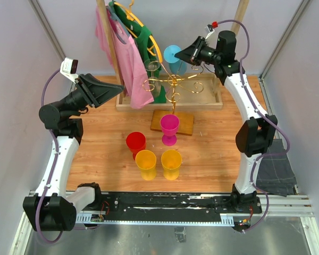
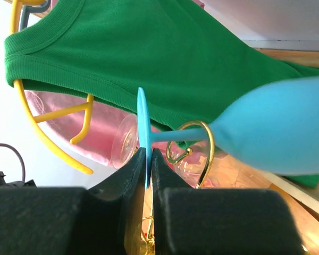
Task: Place the wine glass upside down on the wine glass rack
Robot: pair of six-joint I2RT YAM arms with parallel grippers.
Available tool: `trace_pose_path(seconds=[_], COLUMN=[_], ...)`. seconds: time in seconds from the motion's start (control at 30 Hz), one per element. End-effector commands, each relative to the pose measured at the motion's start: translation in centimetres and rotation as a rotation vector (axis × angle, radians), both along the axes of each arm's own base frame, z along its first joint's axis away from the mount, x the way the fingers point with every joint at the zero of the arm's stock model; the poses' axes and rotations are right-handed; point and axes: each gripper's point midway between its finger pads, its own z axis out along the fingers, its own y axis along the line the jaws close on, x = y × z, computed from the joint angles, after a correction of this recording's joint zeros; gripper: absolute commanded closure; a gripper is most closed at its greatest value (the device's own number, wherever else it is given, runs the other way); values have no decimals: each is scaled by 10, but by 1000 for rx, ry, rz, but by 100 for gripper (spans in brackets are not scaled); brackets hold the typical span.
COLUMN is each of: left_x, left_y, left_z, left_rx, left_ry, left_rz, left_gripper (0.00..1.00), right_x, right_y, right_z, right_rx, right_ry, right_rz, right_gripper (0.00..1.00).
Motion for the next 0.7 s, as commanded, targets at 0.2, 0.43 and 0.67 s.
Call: trace_pose_path(seconds=[0.2,0.43,0.67], left_x=[1,2,1], left_y=[2,2,1], left_z=[-3,-4,-4], left_rx=[10,11,12], left_ry=[-20,-22,-22], left_rz=[15,16,15], left_gripper=[57,57,57], right_x=[9,10,13], right_y=[2,-2,-9], right_z=[-1,0,-1], right_rx=[40,26,-11], right_ry=[12,4,-16], right_rz=[30,13,-21], right_gripper=[77,69,59])
